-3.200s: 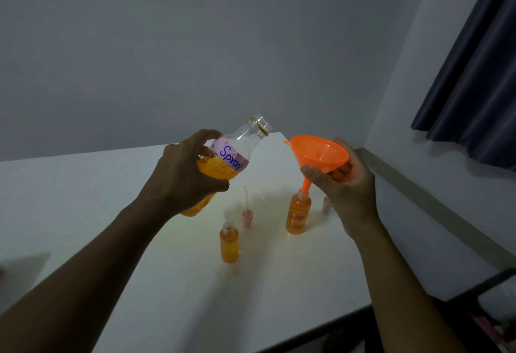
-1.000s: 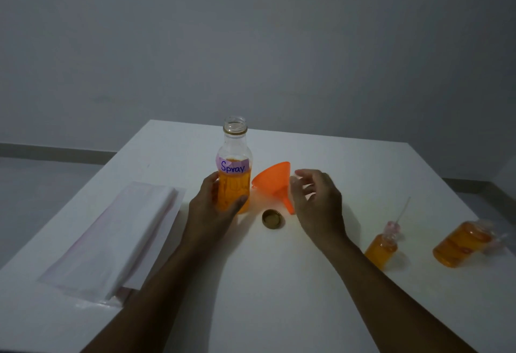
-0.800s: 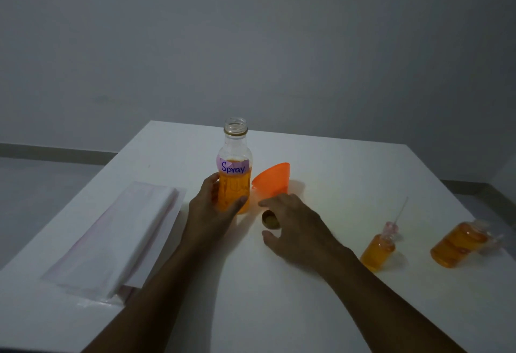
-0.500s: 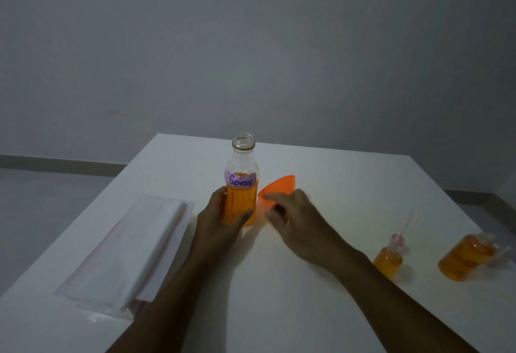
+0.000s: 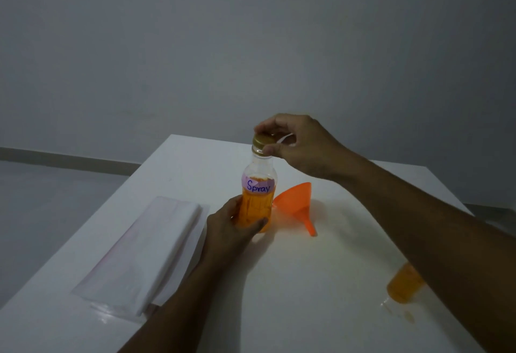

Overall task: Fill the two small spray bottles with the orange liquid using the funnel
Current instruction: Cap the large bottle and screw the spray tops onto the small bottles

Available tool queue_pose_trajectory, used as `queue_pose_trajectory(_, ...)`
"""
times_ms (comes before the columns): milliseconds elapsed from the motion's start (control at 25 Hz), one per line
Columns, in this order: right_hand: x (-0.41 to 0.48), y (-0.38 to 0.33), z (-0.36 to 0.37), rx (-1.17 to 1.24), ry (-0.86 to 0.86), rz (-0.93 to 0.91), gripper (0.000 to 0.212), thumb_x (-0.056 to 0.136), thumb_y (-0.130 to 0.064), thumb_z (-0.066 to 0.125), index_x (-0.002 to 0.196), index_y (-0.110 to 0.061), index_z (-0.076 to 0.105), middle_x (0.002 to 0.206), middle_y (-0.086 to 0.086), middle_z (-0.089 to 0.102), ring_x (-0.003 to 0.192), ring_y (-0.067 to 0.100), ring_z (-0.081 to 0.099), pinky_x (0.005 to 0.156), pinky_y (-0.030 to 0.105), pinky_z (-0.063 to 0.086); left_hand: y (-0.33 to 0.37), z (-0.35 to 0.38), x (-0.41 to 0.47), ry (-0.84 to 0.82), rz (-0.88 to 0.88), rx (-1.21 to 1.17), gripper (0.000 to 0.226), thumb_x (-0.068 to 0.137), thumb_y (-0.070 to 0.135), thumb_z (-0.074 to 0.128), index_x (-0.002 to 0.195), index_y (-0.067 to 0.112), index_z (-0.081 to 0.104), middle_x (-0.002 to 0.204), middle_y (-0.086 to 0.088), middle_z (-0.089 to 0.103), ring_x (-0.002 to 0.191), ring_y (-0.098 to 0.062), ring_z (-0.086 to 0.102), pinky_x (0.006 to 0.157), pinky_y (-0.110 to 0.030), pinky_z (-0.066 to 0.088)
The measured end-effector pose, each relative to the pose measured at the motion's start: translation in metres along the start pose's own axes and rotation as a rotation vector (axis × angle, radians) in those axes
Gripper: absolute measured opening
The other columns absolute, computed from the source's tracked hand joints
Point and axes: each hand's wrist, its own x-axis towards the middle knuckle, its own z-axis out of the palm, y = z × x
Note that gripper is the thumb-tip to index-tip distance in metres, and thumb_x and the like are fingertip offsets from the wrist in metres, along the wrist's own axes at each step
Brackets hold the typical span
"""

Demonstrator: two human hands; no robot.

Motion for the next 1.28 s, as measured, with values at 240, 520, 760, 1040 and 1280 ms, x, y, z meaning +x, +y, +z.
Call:
queue_pose_trajectory(240, 0.02, -0.013, -0.018, -0.439, -0.231, -0.159, 0.034, 0.087, -0.009, 0.072, 0.12, -0.018, 0.07, 0.109, -0.008, 0.069, 0.094, 0.009, 0.066, 0.076, 0.017, 0.052, -0.006, 0.002, 0.001, 0.012, 0.015, -0.008, 0.067, 0.073, 0.054, 0.074, 0.131, 0.026, 0.055, 0.124, 0.009, 0.065, 0.103, -0.008, 0.064, 0.094, -0.029, 0.051)
queue_pose_trajectory(520, 0.026, -0.025, -0.001, -0.838, -0.185, -0.197, 0.057, 0.1, -0.054, 0.039, 0.06, -0.013, 0.04, 0.056, 0.0, 0.039, 0.047, 0.013, 0.036, 0.051, 0.026, 0.032, -0.007, 0.006, 0.0, 0.042, -0.006, 0.04, 0.071, 0.073, 0.062, 0.07, 0.133, 0.028, 0.054, 0.124, 0.011, 0.065, 0.104, -0.009, 0.065, 0.095, -0.034, 0.052)
queue_pose_trajectory(760, 0.032, -0.024, -0.011, -0.985, -0.252, -0.206, 0.07, 0.097, -0.065, 0.009, 0.066, -0.014, 0.046, 0.064, 0.001, 0.045, 0.055, 0.014, 0.042, 0.062, 0.031, 0.039, -0.005, 0.007, -0.002, 0.016, -0.022, 0.061, 0.073, 0.074, 0.063, 0.068, 0.136, 0.028, 0.05, 0.127, 0.009, 0.063, 0.11, -0.012, 0.063, 0.097, -0.039, 0.051)
queue_pose_trajectory(1040, 0.034, -0.01, -0.014, -0.997, -0.311, -0.377, 0.068, 0.094, -0.066, 0.007, 0.075, -0.016, 0.048, 0.067, -0.004, 0.042, 0.058, 0.014, 0.044, 0.056, 0.028, 0.038, -0.005, 0.008, 0.003, 0.005, 0.026, 0.125, 0.066, 0.078, 0.059, 0.064, 0.133, 0.023, 0.053, 0.122, 0.005, 0.066, 0.107, -0.016, 0.064, 0.096, -0.033, 0.049)
queue_pose_trajectory(1280, 0.033, -0.024, 0.005, -1.127, -0.282, -0.077, 0.048, 0.102, -0.047, 0.025, 0.102, -0.012, 0.058, 0.07, 0.003, 0.043, 0.059, 0.017, 0.042, 0.056, 0.03, 0.035, -0.006, 0.009, 0.0, 0.016, 0.046, 0.145, 0.069, 0.079, 0.056, 0.065, 0.136, 0.022, 0.049, 0.125, 0.003, 0.065, 0.11, -0.018, 0.063, 0.097, -0.034, 0.048)
